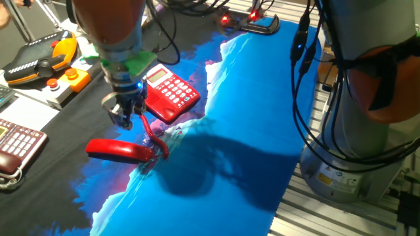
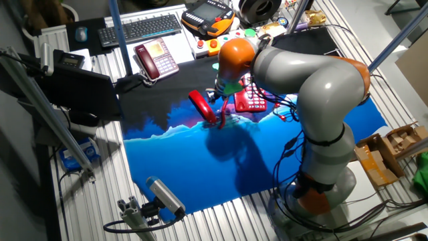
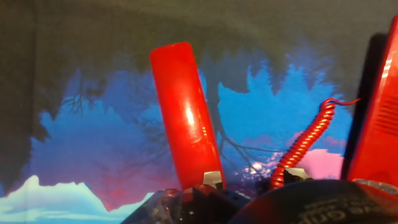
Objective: Place the handset of the telephone on the corresponding phone cradle
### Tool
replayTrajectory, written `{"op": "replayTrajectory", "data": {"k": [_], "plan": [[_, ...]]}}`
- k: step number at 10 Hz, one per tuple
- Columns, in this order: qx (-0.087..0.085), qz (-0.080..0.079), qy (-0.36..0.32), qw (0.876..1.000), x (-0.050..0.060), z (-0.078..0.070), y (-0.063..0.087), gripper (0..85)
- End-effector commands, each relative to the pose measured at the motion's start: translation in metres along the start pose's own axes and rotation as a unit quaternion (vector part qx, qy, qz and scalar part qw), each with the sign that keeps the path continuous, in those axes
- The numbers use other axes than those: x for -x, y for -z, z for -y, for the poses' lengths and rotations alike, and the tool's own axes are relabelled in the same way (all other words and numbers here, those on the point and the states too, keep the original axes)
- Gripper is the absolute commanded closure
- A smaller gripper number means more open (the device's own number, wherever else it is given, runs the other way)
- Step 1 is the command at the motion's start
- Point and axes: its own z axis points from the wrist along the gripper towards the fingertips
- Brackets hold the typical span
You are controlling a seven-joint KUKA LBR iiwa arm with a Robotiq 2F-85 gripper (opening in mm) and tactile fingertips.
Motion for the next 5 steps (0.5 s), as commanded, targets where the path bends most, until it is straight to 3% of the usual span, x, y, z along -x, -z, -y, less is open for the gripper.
{"op": "replayTrajectory", "data": {"k": [1, 4, 5], "plan": [[0.001, 0.001, -0.003, 1.000, -0.001, -0.004, -0.005, 30.7], [0.011, 0.005, -0.011, 1.000, -0.003, -0.015, -0.014, 30.0], [0.011, 0.005, -0.003, 1.000, -0.001, -0.019, -0.015, 26.0]]}}
